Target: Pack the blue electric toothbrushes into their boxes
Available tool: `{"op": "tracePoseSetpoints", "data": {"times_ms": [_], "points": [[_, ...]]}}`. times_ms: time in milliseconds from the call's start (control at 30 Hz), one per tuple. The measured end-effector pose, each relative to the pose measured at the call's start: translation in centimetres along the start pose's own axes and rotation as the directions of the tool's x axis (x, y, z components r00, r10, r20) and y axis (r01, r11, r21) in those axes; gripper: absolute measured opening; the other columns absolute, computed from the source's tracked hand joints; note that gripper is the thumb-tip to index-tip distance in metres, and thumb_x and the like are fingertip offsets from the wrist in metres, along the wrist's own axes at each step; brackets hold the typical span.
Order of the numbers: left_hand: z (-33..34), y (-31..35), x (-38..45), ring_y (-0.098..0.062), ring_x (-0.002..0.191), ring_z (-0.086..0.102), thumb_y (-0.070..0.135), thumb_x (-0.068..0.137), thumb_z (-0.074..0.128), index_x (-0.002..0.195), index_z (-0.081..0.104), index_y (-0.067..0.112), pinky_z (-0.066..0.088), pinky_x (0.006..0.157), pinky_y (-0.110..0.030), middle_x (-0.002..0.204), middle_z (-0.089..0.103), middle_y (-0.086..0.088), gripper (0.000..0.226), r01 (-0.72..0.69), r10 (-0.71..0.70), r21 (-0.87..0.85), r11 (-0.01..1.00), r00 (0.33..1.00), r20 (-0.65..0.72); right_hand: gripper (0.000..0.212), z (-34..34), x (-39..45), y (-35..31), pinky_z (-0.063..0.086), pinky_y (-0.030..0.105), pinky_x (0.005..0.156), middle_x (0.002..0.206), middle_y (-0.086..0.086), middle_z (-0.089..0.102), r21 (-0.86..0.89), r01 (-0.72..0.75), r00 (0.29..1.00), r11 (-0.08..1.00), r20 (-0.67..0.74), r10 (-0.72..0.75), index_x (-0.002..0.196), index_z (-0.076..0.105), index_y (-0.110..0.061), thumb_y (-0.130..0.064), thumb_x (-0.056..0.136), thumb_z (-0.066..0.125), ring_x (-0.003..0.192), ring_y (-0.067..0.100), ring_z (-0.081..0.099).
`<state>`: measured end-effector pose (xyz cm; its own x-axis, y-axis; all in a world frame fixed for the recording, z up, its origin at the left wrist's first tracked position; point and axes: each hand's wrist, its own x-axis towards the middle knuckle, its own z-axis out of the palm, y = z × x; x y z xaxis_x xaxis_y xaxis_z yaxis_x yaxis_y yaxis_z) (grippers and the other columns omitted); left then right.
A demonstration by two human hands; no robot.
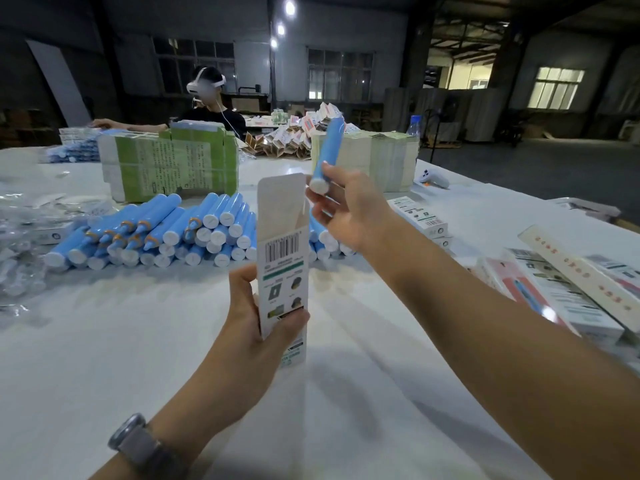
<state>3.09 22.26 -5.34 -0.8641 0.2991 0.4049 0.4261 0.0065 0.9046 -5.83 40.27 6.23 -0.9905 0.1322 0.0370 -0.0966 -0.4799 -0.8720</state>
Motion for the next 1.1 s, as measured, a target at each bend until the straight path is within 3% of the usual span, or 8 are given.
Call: {"op": "tracePoseSetpoints", "data": {"times_ms": [167, 300, 433, 600, 700, 767, 933, 1100], "points": [[0.2, 0.4, -0.1, 0.012, 0.108, 0.059, 0.015, 0.096, 0.063, 0.106, 0.033, 0.061, 0.05, 0.066, -0.003, 0.108, 0.059, 0.041, 0.056, -0.009, 0.009, 0.036, 0.999, 1.0, -0.002, 0.011, 1.0, -5.7, 0.4, 0.053, 0.038, 0.09, 0.096, 0.005, 0.074, -0.093, 0.194, 0.941, 0.977, 0.299, -0.159, 0.099, 0.059, -0.015, -0.021, 0.089, 0.062, 0.091, 0.016, 0.069], [0.5, 0.8, -0.2, 0.019, 0.106, 0.054, 0.017, 0.095, 0.064, 0.106, 0.03, 0.066, 0.047, 0.067, 0.001, 0.111, 0.054, 0.049, 0.061, -0.019, 0.019, 0.085, 0.996, 1.0, 0.0, 0.017, 1.7, -8.5, -1.3, 0.057, 0.039, 0.082, 0.085, -0.005, 0.075, -0.085, 0.43, 0.87, 0.899, 0.307, -0.387, 0.097, 0.056, -0.018, -0.025, 0.082, 0.058, 0.095, 0.017, 0.069], [0.4, 0.8, -0.1, 0.01, 0.108, 0.058, 0.02, 0.094, 0.064, 0.108, 0.03, 0.063, 0.055, 0.072, -0.012, 0.112, 0.058, 0.04, 0.057, -0.006, 0.009, 0.072, 0.997, 1.0, -0.029, 0.006, 1.8, -9.6, -2.5, 0.048, 0.03, 0.071, 0.075, -0.02, 0.065, -0.138, 0.611, 0.77, 0.779, 0.332, -0.545, 0.089, 0.058, -0.025, -0.025, 0.083, 0.056, 0.081, 0.002, 0.061], [0.3, 0.6, -0.1, 0.004, 0.106, 0.062, 0.016, 0.095, 0.065, 0.107, 0.034, 0.06, 0.052, 0.07, -0.006, 0.111, 0.063, 0.031, 0.055, -0.005, 0.006, 0.04, 0.999, 0.999, -0.036, 0.021, 1.8, -10.0, -1.3, 0.05, 0.024, 0.068, 0.083, -0.004, 0.058, -0.573, 0.662, 0.749, 0.484, 0.487, -0.449, 0.095, 0.059, -0.017, -0.033, 0.08, 0.06, 0.075, 0.01, 0.055], [0.3, 0.5, -0.1, 0.005, 0.106, 0.062, 0.018, 0.095, 0.065, 0.109, 0.032, 0.061, 0.051, 0.068, -0.004, 0.113, 0.062, 0.032, 0.056, -0.004, 0.005, 0.033, 0.999, 0.999, -0.041, 0.02, 1.8, -9.7, -1.1, 0.043, 0.014, 0.065, 0.085, -0.006, 0.055, -0.722, 0.609, 0.788, 0.328, 0.504, -0.354, 0.093, 0.058, -0.022, -0.039, 0.085, 0.062, 0.075, -0.001, 0.05], [0.4, 0.4, -0.1, 0.007, 0.105, 0.061, 0.019, 0.096, 0.064, 0.11, 0.031, 0.062, 0.051, 0.067, -0.004, 0.113, 0.061, 0.034, 0.056, -0.006, 0.008, 0.044, 0.999, 0.999, -0.04, 0.012, 1.8, -9.7, -1.4, 0.045, 0.012, 0.064, 0.081, -0.015, 0.054, -0.738, 0.603, 0.794, 0.302, 0.517, -0.32, 0.089, 0.053, -0.033, -0.031, 0.089, 0.065, 0.074, -0.007, 0.05], [0.4, 0.6, -0.1, 0.011, 0.107, 0.058, 0.019, 0.096, 0.062, 0.108, 0.029, 0.064, 0.053, 0.064, -0.009, 0.113, 0.058, 0.038, 0.056, -0.019, 0.023, 0.067, 0.998, 0.999, -0.048, 0.046, 2.1, -10.1, -1.2, 0.057, 0.032, 0.066, 0.096, -0.002, 0.049, -0.695, 0.624, 0.781, 0.356, 0.545, -0.305, 0.116, 0.036, -0.043, -0.022, 0.087, 0.064, 0.07, 0.003, 0.054], [0.4, 0.9, -0.2, 0.017, 0.107, 0.053, 0.02, 0.097, 0.06, 0.106, 0.026, 0.065, 0.05, 0.061, -0.005, 0.112, 0.053, 0.043, 0.057, -0.018, 0.022, 0.092, 0.996, 0.999, -0.041, 0.014, 2.5, -9.9, -0.6, 0.049, 0.019, 0.067, 0.089, -0.006, 0.051, -0.624, 0.673, 0.735, 0.398, 0.499, -0.46, 0.098, 0.052, -0.036, -0.044, 0.087, 0.057, 0.072, 0.002, 0.048]]}}
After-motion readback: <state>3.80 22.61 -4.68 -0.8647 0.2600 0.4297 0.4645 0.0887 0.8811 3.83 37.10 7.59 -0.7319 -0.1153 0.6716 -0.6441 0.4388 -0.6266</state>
